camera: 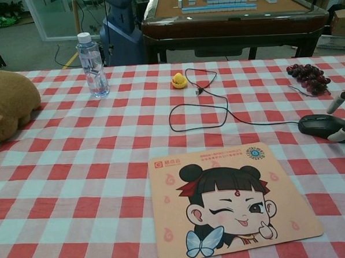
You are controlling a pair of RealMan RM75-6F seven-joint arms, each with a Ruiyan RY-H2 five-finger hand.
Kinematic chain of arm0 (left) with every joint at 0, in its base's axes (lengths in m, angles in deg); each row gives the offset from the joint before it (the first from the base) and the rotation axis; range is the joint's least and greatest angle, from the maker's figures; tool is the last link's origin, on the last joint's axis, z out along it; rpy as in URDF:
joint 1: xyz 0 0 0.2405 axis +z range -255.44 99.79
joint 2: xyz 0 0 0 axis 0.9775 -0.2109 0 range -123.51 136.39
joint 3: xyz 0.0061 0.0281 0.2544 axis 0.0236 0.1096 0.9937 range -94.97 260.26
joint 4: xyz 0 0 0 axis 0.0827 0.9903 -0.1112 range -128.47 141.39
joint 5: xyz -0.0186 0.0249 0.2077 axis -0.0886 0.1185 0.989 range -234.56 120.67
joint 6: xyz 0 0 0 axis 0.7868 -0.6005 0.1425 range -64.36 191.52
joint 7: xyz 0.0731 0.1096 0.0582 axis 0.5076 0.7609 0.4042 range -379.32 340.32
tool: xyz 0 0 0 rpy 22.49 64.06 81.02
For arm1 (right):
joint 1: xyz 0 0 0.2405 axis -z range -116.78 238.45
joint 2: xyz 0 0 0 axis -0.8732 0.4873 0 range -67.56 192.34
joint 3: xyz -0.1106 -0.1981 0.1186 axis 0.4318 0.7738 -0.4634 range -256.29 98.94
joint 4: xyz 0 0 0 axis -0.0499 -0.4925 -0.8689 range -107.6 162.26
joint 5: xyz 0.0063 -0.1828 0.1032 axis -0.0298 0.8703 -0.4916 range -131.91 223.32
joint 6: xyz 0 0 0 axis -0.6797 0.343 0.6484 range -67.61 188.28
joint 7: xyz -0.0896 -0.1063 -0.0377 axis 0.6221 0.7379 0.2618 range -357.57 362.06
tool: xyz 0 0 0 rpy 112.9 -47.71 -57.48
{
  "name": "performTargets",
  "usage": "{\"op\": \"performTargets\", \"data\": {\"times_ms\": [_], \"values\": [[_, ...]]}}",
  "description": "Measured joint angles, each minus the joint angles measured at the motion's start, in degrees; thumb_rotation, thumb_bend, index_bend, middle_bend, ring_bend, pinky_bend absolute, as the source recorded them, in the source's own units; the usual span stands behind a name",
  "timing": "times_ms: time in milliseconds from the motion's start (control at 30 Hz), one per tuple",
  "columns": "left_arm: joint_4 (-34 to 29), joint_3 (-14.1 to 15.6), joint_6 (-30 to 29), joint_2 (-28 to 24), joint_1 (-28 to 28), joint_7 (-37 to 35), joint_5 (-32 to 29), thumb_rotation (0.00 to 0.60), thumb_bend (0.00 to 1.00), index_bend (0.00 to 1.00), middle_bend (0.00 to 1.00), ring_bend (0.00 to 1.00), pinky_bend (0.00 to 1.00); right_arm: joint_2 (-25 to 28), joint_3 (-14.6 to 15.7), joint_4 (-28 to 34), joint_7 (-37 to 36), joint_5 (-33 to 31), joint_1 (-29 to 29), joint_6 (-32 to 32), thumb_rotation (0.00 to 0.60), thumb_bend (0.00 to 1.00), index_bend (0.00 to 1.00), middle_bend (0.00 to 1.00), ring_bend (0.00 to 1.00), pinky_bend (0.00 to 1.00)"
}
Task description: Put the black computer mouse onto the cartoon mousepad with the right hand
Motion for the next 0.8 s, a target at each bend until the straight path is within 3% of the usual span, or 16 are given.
{"op": "performTargets", "data": {"times_ms": [267,500,800], "values": [[-0.1,0.0,0.0,0.0,0.0,-0.1,-0.1,0.6,0.57,0.56,0.9,0.82,1.0,-1.1,0.0,-2.0,0.0,-2.2,-1.2,-1.2,0.6,0.1,0.29,1.0,1.0,1.0],[0.0,-0.1,0.0,-0.1,0.0,-0.5,-0.1,0.6,0.57,0.56,0.9,0.82,1.0,-1.9,-0.2,-3.2,-1.2,-3.6,-1.7,-2.3,0.6,0.22,0.3,1.0,1.0,1.0],[0.1,0.1,0.1,0.0,-0.1,-0.2,0.1,0.6,0.57,0.56,0.9,0.82,1.0,-1.2,-0.5,-2.1,-2.8,-4.2,-1.5,-2.2,0.6,0.29,0.4,1.0,1.0,1.0]]}}
